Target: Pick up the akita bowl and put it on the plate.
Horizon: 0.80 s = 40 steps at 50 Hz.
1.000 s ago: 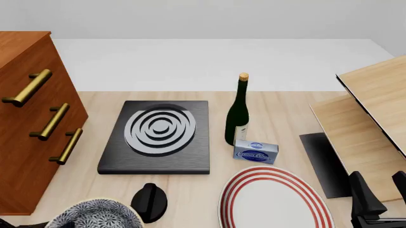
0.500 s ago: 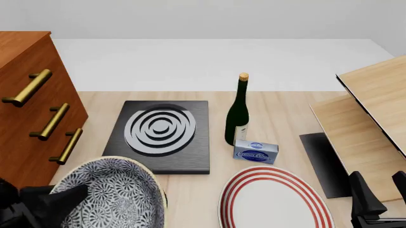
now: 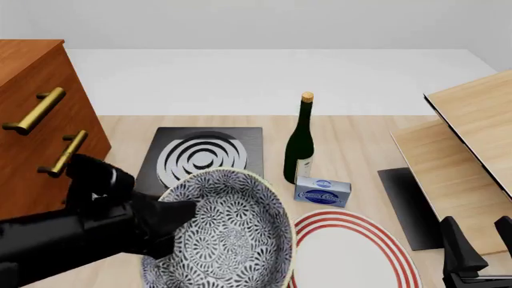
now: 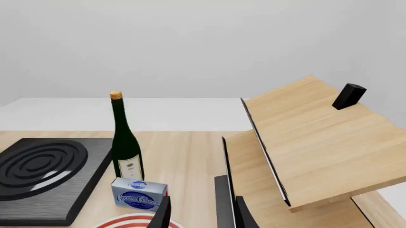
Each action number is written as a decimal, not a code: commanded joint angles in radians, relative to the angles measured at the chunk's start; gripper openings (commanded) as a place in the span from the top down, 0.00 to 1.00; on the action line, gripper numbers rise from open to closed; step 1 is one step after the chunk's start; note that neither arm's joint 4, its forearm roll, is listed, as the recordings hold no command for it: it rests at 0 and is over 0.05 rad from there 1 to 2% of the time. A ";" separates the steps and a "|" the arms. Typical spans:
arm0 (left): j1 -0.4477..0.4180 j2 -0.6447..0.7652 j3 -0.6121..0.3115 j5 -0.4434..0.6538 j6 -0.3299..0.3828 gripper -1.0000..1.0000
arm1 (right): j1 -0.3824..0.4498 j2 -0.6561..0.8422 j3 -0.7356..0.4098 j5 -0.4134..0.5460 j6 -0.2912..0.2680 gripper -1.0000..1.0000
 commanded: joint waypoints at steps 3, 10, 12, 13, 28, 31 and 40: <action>-0.135 0.208 -0.123 -0.007 -0.067 1.00 | 0.000 0.000 0.000 0.000 0.000 0.00; -0.168 0.286 -0.211 0.017 -0.016 1.00 | 0.000 0.000 0.000 0.000 0.000 0.00; -0.176 0.315 -0.235 0.019 -0.016 1.00 | 0.000 0.000 0.000 0.000 0.000 0.00; -0.183 0.323 -0.242 0.017 -0.019 1.00 | 0.000 0.000 0.000 0.000 0.000 0.00; -0.259 0.457 -0.261 -0.037 -0.047 1.00 | 0.000 0.000 0.000 0.000 0.000 0.00; -0.276 0.474 -0.262 -0.053 -0.057 1.00 | 0.000 0.000 0.000 0.000 0.000 0.00; -0.308 0.544 -0.250 -0.138 -0.086 1.00 | 0.000 0.000 0.000 0.000 0.000 0.00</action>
